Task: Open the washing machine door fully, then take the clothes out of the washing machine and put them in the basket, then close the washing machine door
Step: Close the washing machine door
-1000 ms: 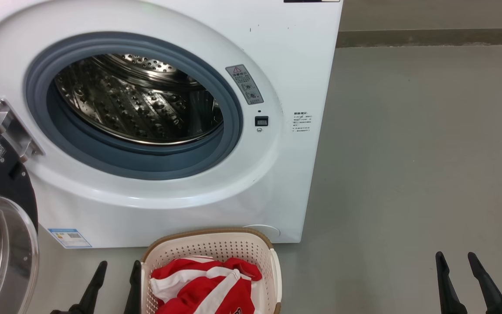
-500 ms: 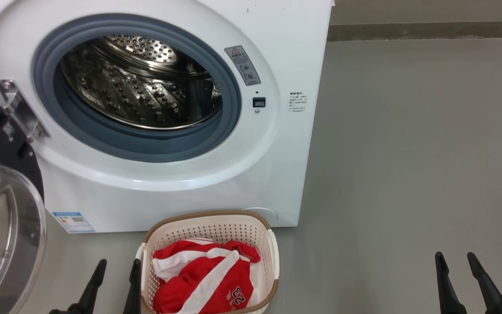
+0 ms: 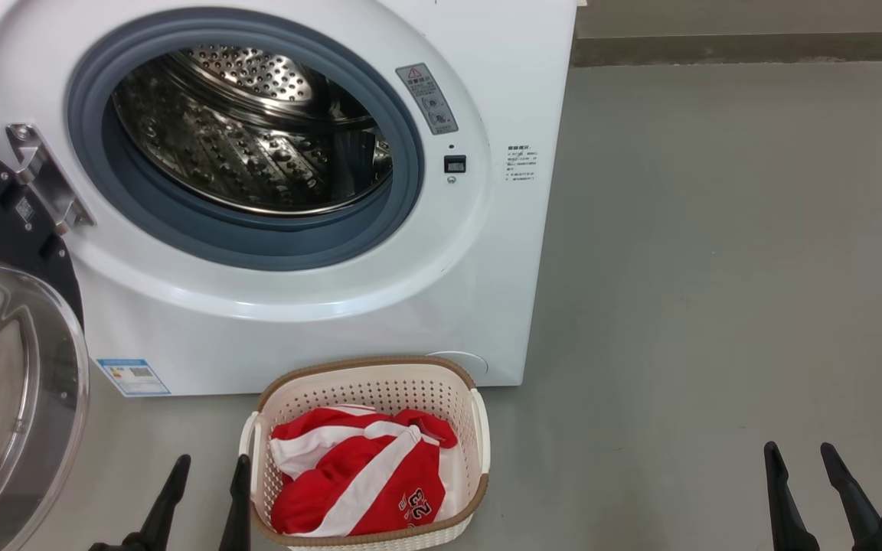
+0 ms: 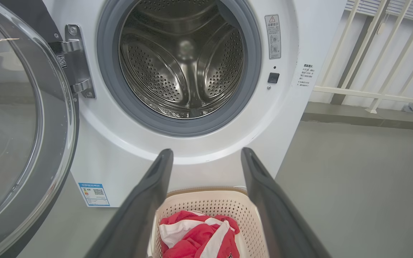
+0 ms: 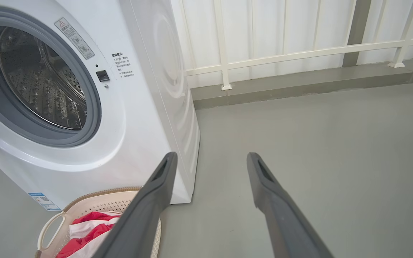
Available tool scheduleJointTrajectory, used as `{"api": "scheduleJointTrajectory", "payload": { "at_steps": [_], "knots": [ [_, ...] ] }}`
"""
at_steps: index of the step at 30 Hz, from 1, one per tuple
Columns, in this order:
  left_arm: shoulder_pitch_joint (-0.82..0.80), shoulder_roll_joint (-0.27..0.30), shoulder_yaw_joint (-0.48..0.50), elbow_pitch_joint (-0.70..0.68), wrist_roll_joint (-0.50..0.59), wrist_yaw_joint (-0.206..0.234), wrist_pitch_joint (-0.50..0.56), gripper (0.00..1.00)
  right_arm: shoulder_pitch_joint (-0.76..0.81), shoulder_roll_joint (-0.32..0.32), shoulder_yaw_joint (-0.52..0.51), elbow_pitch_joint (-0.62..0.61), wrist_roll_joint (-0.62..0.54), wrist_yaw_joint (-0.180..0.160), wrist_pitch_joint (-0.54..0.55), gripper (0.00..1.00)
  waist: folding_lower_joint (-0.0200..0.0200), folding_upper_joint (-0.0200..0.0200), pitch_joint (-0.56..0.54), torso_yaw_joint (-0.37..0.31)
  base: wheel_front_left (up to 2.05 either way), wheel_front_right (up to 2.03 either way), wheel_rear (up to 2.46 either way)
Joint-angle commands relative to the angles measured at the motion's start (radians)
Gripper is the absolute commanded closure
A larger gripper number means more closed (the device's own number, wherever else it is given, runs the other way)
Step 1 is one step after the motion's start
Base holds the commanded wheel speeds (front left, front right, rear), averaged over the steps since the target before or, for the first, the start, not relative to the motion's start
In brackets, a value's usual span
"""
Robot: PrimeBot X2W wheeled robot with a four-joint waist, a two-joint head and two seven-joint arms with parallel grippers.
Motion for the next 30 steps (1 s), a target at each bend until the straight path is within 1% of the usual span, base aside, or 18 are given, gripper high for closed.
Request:
{"api": "scheduleJointTrajectory", "payload": {
  "at_steps": [1, 10, 15, 21, 26, 30],
  "knots": [
    [-0.012, 0.007, 0.026, -0.029, -0.006, -0.006, -0.012, 0.00, -0.012, -0.014, 0.026, -0.028, -0.011, 0.006, -0.006, 0.00, 0.0000, 0.0000, 0.000, 0.001, 0.00, 0.00, 0.00],
    [-0.017, 0.006, 0.033, -0.022, -0.002, -0.006, -0.012, 0.00, -0.031, -0.021, 0.046, -0.021, -0.013, 0.006, -0.006, 0.00, 0.0000, 0.0000, 0.002, 0.010, 0.00, 0.00, 0.00],
    [-0.019, 0.005, 0.041, -0.010, 0.003, -0.006, -0.012, 0.00, -0.057, -0.027, 0.077, -0.012, -0.013, 0.006, -0.006, 0.00, 0.0000, 0.0000, -0.002, 0.039, 0.00, 0.00, 0.00],
    [-0.017, 0.004, 0.051, -0.003, 0.001, -0.006, -0.012, 0.00, -0.076, -0.032, 0.104, -0.002, -0.012, 0.006, -0.006, 0.00, 0.0000, 0.0000, -0.003, 0.104, 0.00, 0.00, 0.00],
    [-0.010, 0.003, 0.057, 0.008, -0.021, -0.005, -0.012, 0.00, -0.080, -0.036, 0.115, 0.004, -0.011, 0.006, -0.006, 0.00, 0.0000, 0.0000, -0.004, 0.176, 0.00, 0.00, 0.00],
    [0.001, 0.003, 0.047, 0.011, -0.033, 0.003, -0.012, 0.00, -0.080, -0.038, 0.123, 0.011, -0.011, 0.006, -0.006, 0.00, 0.0000, 0.0000, -0.009, 0.241, 0.00, 0.00, 0.00]
  ]
}}
